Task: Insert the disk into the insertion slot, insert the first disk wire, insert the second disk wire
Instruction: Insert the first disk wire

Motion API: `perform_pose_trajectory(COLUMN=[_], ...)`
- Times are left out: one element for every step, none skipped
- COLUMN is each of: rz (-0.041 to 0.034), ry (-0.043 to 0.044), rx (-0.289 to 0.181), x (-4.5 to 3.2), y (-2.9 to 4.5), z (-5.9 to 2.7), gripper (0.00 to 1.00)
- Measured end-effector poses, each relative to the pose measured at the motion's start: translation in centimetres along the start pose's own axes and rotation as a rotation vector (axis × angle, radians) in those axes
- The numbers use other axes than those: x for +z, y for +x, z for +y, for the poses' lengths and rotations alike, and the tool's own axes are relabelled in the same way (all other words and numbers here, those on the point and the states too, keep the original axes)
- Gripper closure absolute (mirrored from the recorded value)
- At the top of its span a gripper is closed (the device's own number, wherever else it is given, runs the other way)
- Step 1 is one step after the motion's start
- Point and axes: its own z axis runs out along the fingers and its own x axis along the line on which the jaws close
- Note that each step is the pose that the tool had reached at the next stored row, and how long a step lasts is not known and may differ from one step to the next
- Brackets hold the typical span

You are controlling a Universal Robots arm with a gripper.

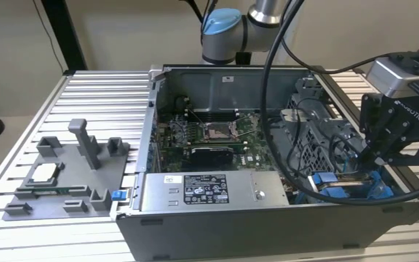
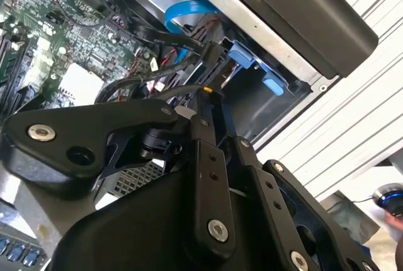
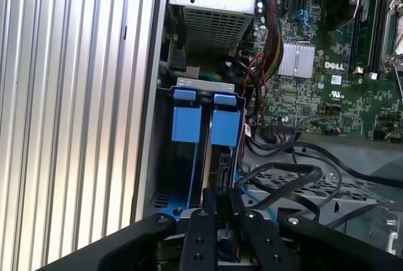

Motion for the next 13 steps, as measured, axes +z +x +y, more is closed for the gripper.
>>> perform_pose_trajectory(rz=[0.0007,0.0019,0.0029,0.0044,0.0057,0.0076,0.0097,0.0116,0.0125,0.0128,0.0128,0.0128,0.0128], ry=[-0.0015,-0.0036,-0.0055,-0.0077,-0.0095,-0.0115,-0.0135,-0.0153,-0.0164,-0.0167,-0.0168,-0.0169,-0.0169], rx=[0.000,0.000,0.000,0.000,0.001,0.001,0.001,0.001,0.001,0.001,0.001,0.001,0.001], x=[0.06,0.12,0.18,0.24,0.29,0.35,0.39,0.44,0.47,0.48,0.48,0.48,0.48], y=[0.00,0.00,0.00,0.01,0.01,0.01,0.01,0.01,0.01,0.02,0.02,0.02,0.02], z=[0.00,-0.01,-0.01,-0.02,-0.02,-0.02,-0.03,-0.03,-0.03,-0.03,-0.03,-0.04,-0.04], gripper=[1.00,1.00,1.00,1.00,1.00,1.00,1.00,1.00,1.00,1.00,1.00,1.00,1.00])
